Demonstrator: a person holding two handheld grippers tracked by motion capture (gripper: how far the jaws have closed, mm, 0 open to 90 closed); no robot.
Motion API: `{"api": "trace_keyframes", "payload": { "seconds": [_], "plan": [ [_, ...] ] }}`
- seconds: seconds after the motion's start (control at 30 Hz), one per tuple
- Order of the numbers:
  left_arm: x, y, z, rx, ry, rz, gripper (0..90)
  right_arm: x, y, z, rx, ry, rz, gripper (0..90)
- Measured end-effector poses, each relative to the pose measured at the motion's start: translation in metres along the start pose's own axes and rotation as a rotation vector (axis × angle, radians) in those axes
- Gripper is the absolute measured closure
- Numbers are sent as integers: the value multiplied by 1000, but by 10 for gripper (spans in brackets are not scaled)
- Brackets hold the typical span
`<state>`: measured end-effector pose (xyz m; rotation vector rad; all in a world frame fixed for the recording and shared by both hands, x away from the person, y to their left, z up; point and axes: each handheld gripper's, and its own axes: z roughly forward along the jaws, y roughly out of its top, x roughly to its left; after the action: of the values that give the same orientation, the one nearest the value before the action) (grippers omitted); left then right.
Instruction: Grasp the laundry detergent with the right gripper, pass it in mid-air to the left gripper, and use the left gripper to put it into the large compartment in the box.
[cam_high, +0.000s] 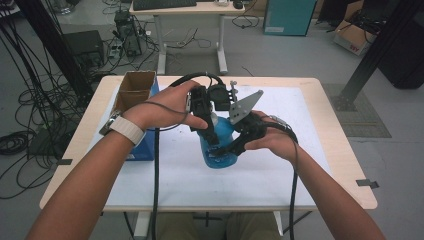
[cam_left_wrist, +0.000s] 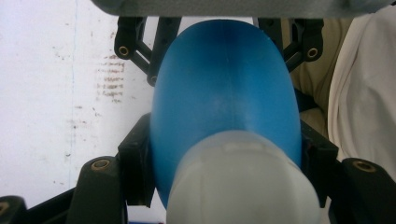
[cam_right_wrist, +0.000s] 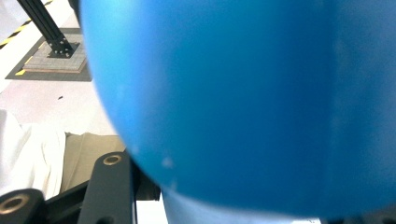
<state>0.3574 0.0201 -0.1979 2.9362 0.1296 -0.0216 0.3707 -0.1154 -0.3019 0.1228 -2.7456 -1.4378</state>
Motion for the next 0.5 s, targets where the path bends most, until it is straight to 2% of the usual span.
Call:
{"api": "trace_keyframes", "payload": {
  "seconds": [0.07,0.1,0.17,0.23,0.27,0.5],
  "plan": [
    [0,0,0,4,-5,2,374,0,0,0,0,2,-2,432],
    [0,0,0,2,-1,1,374,-2,0,1,-12,-8,-22,433],
    [0,0,0,2,-6,-2,374,-1,0,1,-1,2,-4,432],
    [0,0,0,-1,4,-1,374,-1,0,1,-8,0,-13,432],
    [1,0,0,2,-7,-1,374,0,0,1,-2,3,0,432],
    [0,1,0,4,-6,0,374,0,0,0,-1,3,-4,432]
  ]
}}
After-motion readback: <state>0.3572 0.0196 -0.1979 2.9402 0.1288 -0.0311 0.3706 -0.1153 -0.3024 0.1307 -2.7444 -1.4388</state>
